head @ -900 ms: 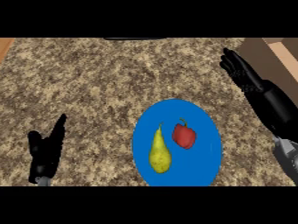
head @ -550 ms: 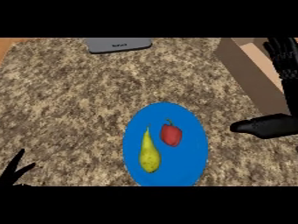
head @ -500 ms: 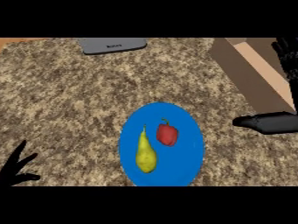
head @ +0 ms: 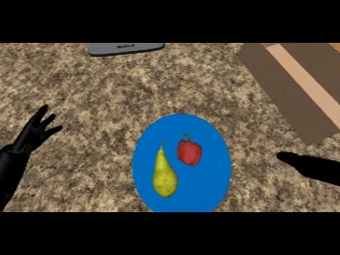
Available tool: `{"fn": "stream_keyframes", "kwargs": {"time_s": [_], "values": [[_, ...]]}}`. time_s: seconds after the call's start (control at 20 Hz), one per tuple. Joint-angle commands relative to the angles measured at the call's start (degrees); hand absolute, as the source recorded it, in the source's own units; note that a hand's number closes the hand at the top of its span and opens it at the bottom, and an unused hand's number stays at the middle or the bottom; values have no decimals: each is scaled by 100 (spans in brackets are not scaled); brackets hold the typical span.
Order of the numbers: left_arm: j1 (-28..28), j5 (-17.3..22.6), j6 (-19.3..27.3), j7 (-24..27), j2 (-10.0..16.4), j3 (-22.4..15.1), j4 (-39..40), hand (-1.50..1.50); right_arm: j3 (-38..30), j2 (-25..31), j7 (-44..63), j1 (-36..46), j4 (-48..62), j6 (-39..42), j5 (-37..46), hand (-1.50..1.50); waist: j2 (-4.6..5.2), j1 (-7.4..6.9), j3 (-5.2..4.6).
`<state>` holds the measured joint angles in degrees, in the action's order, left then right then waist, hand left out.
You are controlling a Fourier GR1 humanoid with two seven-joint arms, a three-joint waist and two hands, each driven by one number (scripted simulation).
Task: Pick the bell pepper from the plate and place it in the cardboard box
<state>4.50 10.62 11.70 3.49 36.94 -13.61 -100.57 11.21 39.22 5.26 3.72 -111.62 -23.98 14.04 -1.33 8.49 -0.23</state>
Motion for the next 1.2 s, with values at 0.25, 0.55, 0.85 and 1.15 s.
{"fn": "stream_keyframes", "kwargs": {"time_s": [0.25,0.55,0.85,1.15], "values": [[-855,-165,-230,89,-311,-274,313,0,763,998,2488,-758,-1517,1009,1981,-150,104,-459,-26],[-1372,-4,-650,96,-278,-178,769,0,1969,833,4394,-300,-2258,2474,2644,-150,150,-742,-31],[-1862,-85,-875,255,-524,-308,1278,0,2957,-114,6109,901,-1899,3733,3019,-150,187,-917,-25],[-1776,-77,-895,115,-499,-256,1075,0,3490,-1572,7326,1517,-1183,4321,3126,-150,125,-1001,-12]]}}
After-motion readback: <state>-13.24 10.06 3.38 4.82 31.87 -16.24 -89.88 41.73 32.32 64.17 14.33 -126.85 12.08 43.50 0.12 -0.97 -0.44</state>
